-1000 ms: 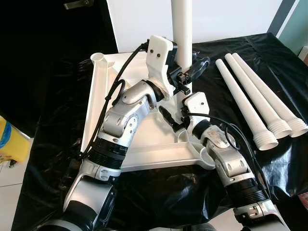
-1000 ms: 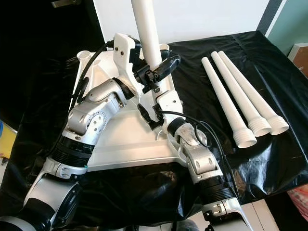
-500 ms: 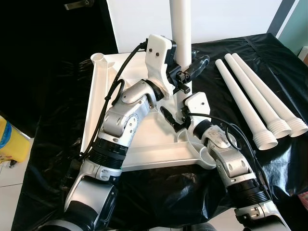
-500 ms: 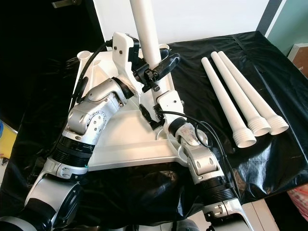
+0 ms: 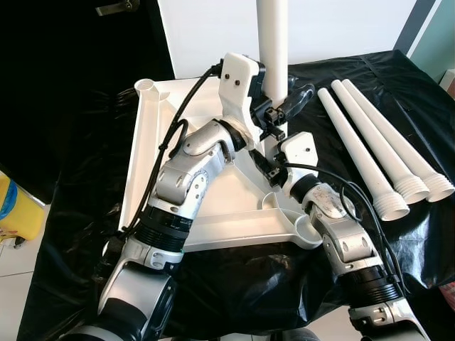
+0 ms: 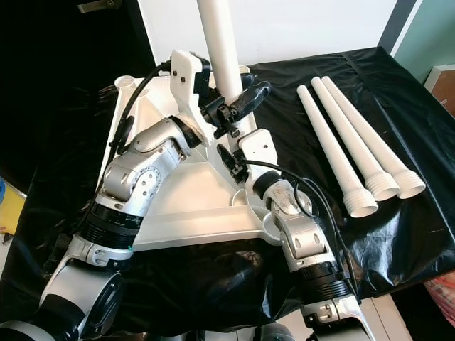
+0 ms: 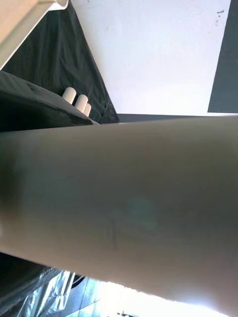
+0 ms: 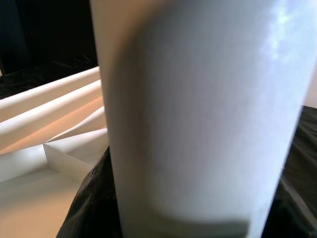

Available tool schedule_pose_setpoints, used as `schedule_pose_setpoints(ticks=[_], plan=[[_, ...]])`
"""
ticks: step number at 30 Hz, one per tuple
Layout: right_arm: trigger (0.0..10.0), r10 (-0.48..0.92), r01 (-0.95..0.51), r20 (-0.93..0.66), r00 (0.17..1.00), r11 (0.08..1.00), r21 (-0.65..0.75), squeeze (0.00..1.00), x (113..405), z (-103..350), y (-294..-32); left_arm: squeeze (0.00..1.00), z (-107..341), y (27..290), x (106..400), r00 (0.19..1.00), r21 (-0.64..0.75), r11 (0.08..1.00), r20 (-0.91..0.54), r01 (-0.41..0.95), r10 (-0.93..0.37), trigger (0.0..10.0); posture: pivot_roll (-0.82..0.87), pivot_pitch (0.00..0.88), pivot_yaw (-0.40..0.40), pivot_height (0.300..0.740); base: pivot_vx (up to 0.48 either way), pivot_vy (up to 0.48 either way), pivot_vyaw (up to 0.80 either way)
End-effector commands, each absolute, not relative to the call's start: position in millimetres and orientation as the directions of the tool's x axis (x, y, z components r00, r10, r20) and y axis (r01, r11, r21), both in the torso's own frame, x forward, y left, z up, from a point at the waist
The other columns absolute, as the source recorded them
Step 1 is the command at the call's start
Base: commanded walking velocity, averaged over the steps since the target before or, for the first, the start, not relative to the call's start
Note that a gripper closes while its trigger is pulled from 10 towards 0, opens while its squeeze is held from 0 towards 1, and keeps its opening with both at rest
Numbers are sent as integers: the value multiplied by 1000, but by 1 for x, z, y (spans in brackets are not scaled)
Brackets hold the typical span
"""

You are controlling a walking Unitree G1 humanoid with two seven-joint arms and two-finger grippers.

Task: Building children table

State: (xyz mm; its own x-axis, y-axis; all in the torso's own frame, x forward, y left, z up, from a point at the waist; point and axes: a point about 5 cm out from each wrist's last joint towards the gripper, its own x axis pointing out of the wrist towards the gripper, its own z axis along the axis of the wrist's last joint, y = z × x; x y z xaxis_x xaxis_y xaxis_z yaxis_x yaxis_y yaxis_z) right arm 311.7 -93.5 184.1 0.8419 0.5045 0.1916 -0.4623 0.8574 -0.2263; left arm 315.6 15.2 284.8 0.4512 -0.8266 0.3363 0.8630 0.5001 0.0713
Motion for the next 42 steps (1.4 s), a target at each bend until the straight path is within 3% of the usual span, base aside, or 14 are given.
schedule_pose_setpoints(ticks=[1, 2, 3, 4, 5, 12, 16, 17, 31, 38, 42], plan=[[0, 515, -479, 194, 835, 854, -203, 0, 309, 183, -89, 0, 286, 10, 310, 409, 94, 464, 343, 881, -846, 10000, -26, 77, 24, 740, 0, 0, 0], [2314, 490, -458, 192, 850, 869, -188, 0, 310, 183, -91, 0, 285, 9, 308, 394, 92, 448, 344, 889, -852, 10000, -27, 75, 23, 740, 0, 0, 0], [8039, 471, -442, 190, 862, 880, -177, 0, 312, 182, -93, 0, 285, 9, 307, 384, 83, 435, 345, 897, -857, 10000, -27, 75, 23, 740, 0, 0, 0], [8039, 471, -442, 190, 862, 880, -177, 0, 312, 182, -93, 0, 285, 9, 307, 384, 83, 435, 345, 897, -857, 10000, -27, 75, 23, 740, 0, 0, 0], [10000, 438, -414, 188, 879, 897, -153, 0, 314, 182, -96, 1000, 284, 8, 305, 364, 84, 415, 344, 906, -865, 10000, -27, 79, 21, 740, 0, 0, 0], [10000, 359, -349, 189, 914, 933, -82, 0, 318, 182, -103, 1000, 283, 7, 301, 339, 96, 391, 342, 915, -877, 10000, -26, 85, 21, 740, 0, 0, 0], [10000, 285, -284, 192, 939, 958, -33, 0, 322, 182, -111, 1000, 282, 9, 304, 381, 103, 437, 342, 894, -859, 10000, -25, 88, 19, 740, 0, 0, 0], [10000, 226, -229, 193, 955, 973, -7, 0, 324, 182, -118, 0, 284, 11, 306, 402, 96, 461, 356, 882, -844, 10000, -24, 89, 19, 740, 0, 0, 0], [10000, 64, -82, 219, 974, 994, 74, 0, 324, 182, -142, 0, 284, 40, 319, 525, 31, 586, 406, 810, -748, 10000, -21, 98, 24, 740, 0, 0, 0], [10000, 57, -75, 221, 974, 995, 73, 0, 323, 182, -143, 0, 281, 43, 320, 535, 34, 595, 399, 803, -745, 10000, -20, 99, 24, 740, 0, 0, 0], [10000, 70, -86, 285, 956, 995, 42, 0, 311, 186, -145, 0, 249, 61, 321, 614, 84, 672, 337, 735, -714, 10000, -15, 109, 18, 740, 0, 0, 0]])
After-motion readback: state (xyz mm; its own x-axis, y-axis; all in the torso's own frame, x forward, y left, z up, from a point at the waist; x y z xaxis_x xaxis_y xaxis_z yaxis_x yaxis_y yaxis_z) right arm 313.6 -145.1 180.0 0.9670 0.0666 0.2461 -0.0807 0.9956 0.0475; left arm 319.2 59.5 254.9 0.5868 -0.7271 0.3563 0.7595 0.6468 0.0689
